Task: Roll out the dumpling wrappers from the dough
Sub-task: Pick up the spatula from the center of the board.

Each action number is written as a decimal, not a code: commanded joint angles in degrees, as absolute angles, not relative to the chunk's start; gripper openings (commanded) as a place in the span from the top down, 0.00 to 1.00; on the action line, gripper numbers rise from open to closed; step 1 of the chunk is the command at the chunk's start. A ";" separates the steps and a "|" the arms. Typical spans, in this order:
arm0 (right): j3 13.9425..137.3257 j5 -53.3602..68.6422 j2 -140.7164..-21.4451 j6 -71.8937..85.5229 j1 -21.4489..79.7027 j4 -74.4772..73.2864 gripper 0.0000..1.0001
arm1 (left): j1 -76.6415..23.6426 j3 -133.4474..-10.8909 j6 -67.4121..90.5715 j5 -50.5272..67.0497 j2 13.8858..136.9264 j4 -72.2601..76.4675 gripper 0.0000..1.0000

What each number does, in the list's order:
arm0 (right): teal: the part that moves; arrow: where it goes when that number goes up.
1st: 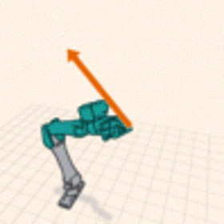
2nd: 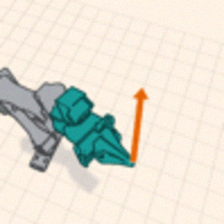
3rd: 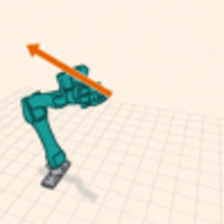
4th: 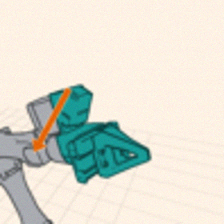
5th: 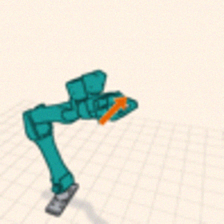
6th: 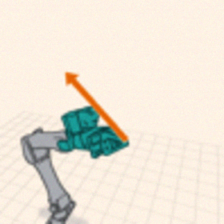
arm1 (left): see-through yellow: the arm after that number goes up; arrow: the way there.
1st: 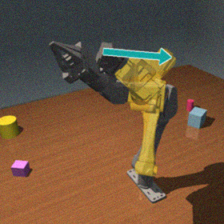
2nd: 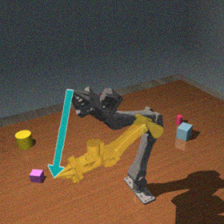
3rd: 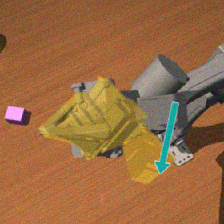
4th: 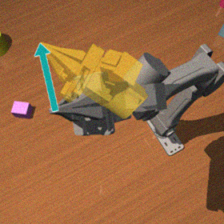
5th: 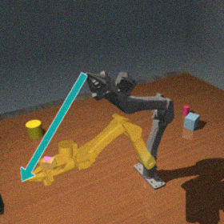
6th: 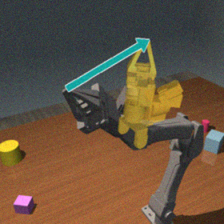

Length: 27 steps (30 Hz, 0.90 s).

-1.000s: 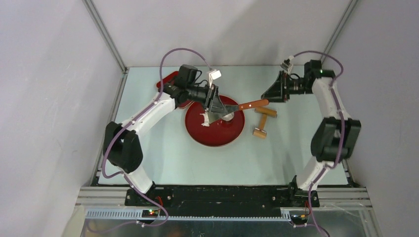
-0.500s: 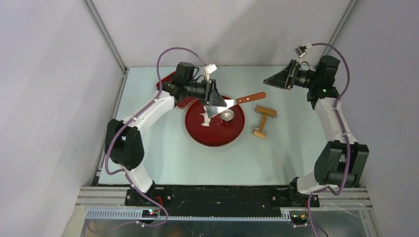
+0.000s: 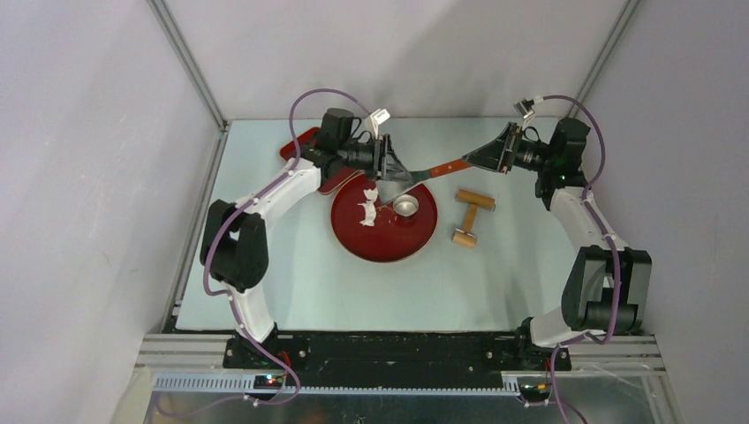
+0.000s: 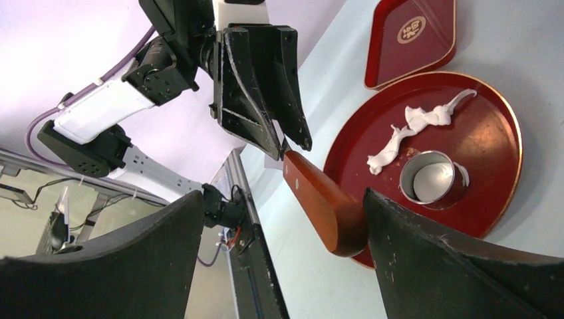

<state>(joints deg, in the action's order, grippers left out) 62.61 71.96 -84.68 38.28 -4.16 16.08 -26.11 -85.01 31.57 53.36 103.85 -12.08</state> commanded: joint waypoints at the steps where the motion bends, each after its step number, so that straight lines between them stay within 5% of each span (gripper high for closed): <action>1: 60.73 69.58 -85.98 46.16 -2.39 30.28 0.11 | -25.59 -89.27 39.56 55.54 105.34 -4.83 1.00; 14: 60.47 69.77 -100.12 75.79 6.13 68.67 0.44 | -26.66 -88.62 44.82 52.12 107.26 -0.99 1.00; 20: 60.79 70.02 -101.52 77.34 5.22 69.05 0.59 | -27.32 -87.93 44.61 51.81 107.17 -0.70 1.00; 27: 60.54 68.43 -100.55 72.65 3.44 61.55 0.65 | -27.74 -88.15 43.84 51.76 107.31 -0.66 1.00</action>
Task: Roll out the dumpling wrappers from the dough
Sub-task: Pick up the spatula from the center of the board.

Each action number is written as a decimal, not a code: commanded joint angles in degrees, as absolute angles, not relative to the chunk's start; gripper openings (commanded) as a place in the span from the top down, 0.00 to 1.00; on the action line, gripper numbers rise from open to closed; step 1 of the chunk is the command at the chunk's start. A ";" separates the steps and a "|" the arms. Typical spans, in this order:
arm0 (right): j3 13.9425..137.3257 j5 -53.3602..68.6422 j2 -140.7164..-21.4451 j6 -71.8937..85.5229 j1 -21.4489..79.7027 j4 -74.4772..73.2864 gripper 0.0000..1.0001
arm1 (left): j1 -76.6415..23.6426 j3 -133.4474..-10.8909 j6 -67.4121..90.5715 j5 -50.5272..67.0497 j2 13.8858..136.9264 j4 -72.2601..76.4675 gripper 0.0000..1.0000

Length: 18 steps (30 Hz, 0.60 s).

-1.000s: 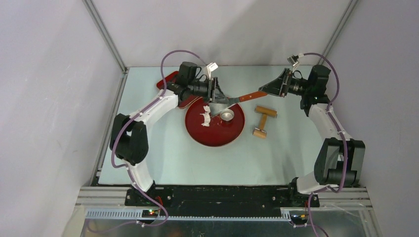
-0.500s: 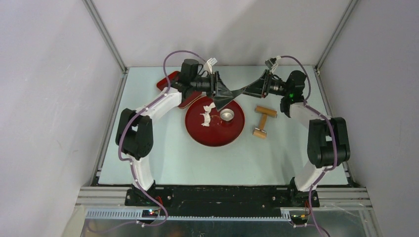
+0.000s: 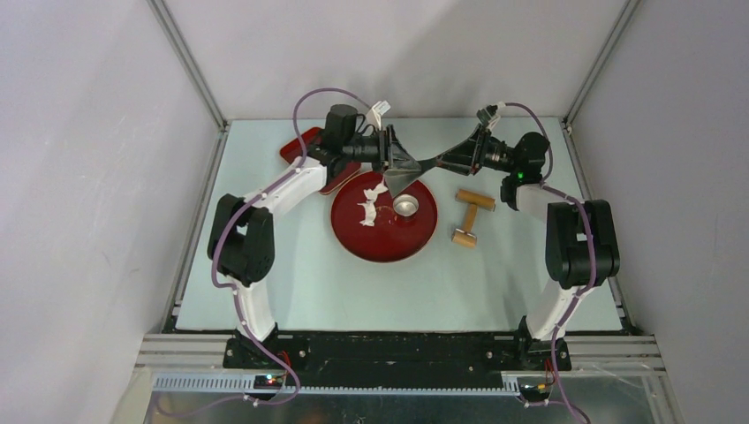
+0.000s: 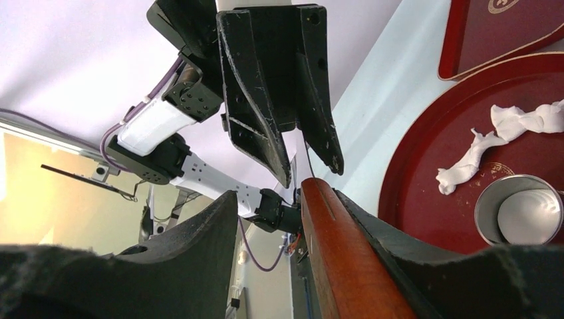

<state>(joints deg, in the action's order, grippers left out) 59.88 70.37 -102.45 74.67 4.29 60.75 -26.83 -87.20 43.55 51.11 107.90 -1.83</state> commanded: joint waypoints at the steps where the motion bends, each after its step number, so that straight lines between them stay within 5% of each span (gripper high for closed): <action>1: 60.55 68.26 -100.37 71.97 3.19 60.41 0.65 | -27.80 -88.11 43.79 51.70 107.36 -0.68 1.00; 6: 60.55 67.94 -99.37 70.24 2.33 57.70 0.70 | -27.93 -87.87 43.77 51.95 107.73 -0.68 1.00; 11: 60.76 68.02 -98.50 68.19 2.32 56.17 1.00 | -28.29 -88.28 43.93 52.30 108.45 -0.70 1.00; 18: 61.47 69.74 -96.77 65.74 2.38 54.12 1.00 | -28.30 -88.22 44.00 52.56 108.72 -0.70 1.00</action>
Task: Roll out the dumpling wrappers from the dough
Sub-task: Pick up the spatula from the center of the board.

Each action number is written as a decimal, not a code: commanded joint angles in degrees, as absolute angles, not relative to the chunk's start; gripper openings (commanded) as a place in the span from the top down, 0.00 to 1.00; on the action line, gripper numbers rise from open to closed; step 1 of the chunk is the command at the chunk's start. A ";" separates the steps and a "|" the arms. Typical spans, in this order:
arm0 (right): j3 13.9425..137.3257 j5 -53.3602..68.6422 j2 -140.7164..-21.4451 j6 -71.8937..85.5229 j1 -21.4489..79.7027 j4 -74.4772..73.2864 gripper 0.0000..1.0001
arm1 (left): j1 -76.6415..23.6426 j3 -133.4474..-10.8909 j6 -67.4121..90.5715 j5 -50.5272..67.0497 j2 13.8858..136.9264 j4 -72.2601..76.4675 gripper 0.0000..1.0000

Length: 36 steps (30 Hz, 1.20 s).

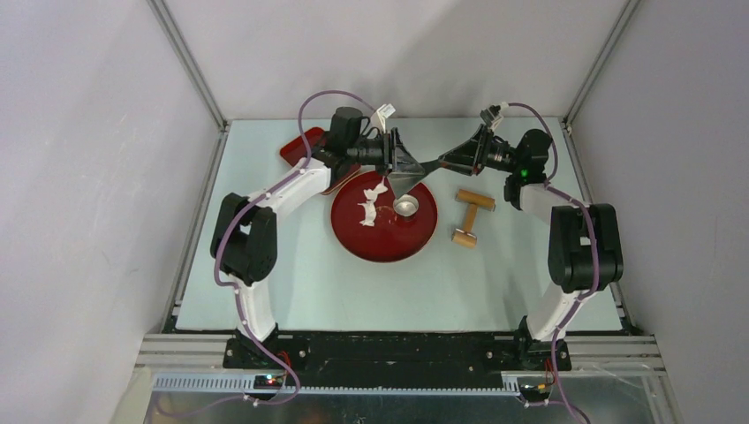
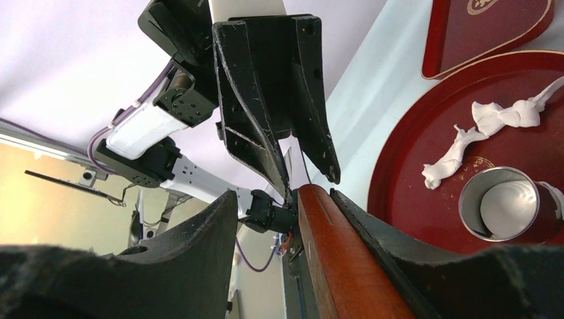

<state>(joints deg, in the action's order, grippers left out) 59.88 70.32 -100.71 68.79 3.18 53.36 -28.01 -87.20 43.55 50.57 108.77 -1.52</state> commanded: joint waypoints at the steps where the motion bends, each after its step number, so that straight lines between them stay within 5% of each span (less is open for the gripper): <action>1: 61.50 69.90 -96.59 65.65 2.38 54.13 1.00 | -28.30 -88.17 44.02 52.52 108.76 -0.70 1.00; 3: 61.60 70.26 -96.00 65.68 2.01 54.33 0.94 | -28.30 -88.23 44.03 52.59 108.73 -0.69 1.00; 8: 61.57 72.00 -95.55 71.71 0.65 61.02 0.08 | -27.50 -87.95 44.66 51.98 108.59 -0.70 1.00; 10: 61.59 72.28 -96.07 75.15 0.54 64.84 0.02 | -27.19 -87.60 44.70 51.73 108.48 -0.70 1.00; 23: 61.53 71.39 -97.28 68.46 0.60 57.22 0.04 | -26.96 -87.86 45.21 51.66 109.07 -0.70 1.00; 33: 62.56 70.51 -100.44 68.65 3.43 57.40 0.27 | -27.24 -87.87 45.42 51.99 109.20 -0.70 1.00; 36: 62.72 70.58 -100.70 68.52 3.71 57.37 0.41 | -27.32 -87.89 45.51 52.00 109.32 -0.56 1.00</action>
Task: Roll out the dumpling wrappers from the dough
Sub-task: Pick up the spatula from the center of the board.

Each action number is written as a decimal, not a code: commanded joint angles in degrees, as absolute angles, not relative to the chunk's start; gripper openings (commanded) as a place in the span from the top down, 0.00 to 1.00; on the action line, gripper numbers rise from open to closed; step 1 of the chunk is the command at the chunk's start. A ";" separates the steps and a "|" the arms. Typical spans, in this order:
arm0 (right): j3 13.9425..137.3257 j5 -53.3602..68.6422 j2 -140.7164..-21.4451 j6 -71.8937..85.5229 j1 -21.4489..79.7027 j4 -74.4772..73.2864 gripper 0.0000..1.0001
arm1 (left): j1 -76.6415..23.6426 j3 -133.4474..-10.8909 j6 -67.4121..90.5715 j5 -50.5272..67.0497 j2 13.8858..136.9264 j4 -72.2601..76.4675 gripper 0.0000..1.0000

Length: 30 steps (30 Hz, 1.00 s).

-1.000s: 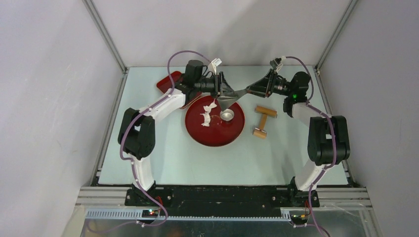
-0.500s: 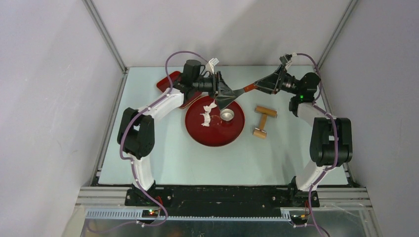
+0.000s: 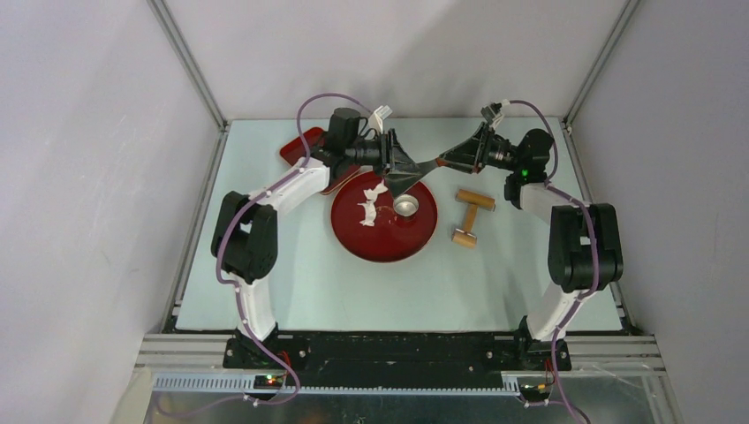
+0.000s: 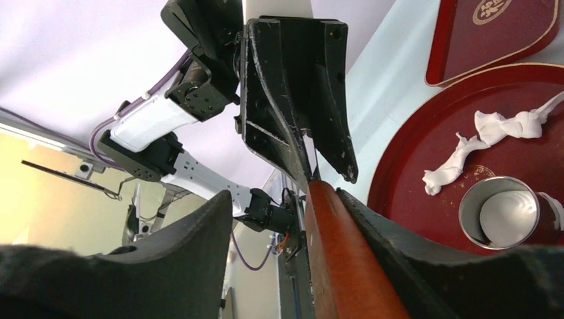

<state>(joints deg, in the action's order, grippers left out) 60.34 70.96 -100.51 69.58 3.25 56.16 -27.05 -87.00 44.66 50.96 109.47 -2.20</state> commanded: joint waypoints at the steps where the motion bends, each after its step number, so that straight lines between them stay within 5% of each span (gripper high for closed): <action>1: 62.90 70.58 -100.76 68.55 3.87 57.39 0.45 | -27.37 -87.89 45.52 52.02 109.33 -0.54 1.00; 6: 63.12 70.59 -100.94 68.43 4.02 57.31 0.68 | -27.50 -87.80 45.53 51.94 109.17 -0.54 1.00; 9: 64.18 71.39 -101.49 68.99 4.08 57.33 0.99 | -27.61 -87.80 45.53 51.96 109.16 -0.53 1.00; 14: 65.44 72.52 -102.04 69.86 4.31 57.21 1.00 | -27.69 -87.72 45.69 51.99 109.08 -0.51 1.00; 16: 65.55 72.60 -101.62 69.97 4.27 57.12 0.85 | -27.69 -87.72 45.75 51.99 109.07 -0.53 1.00; 20: 65.34 72.32 -100.42 68.25 3.45 55.71 0.12 | -27.69 -87.78 45.88 52.20 109.06 -0.35 1.00; 21: 65.10 72.11 -99.92 67.96 3.18 55.50 0.06 | -27.69 -87.79 45.88 52.21 109.07 -0.35 1.00; 27: 63.14 70.96 -98.47 65.51 2.12 54.88 0.01 | -27.70 -87.80 46.03 52.29 109.29 -0.30 1.00; 30: 62.79 70.87 -99.18 66.66 2.26 56.00 0.09 | -27.74 -87.73 46.05 52.21 109.27 -0.35 1.00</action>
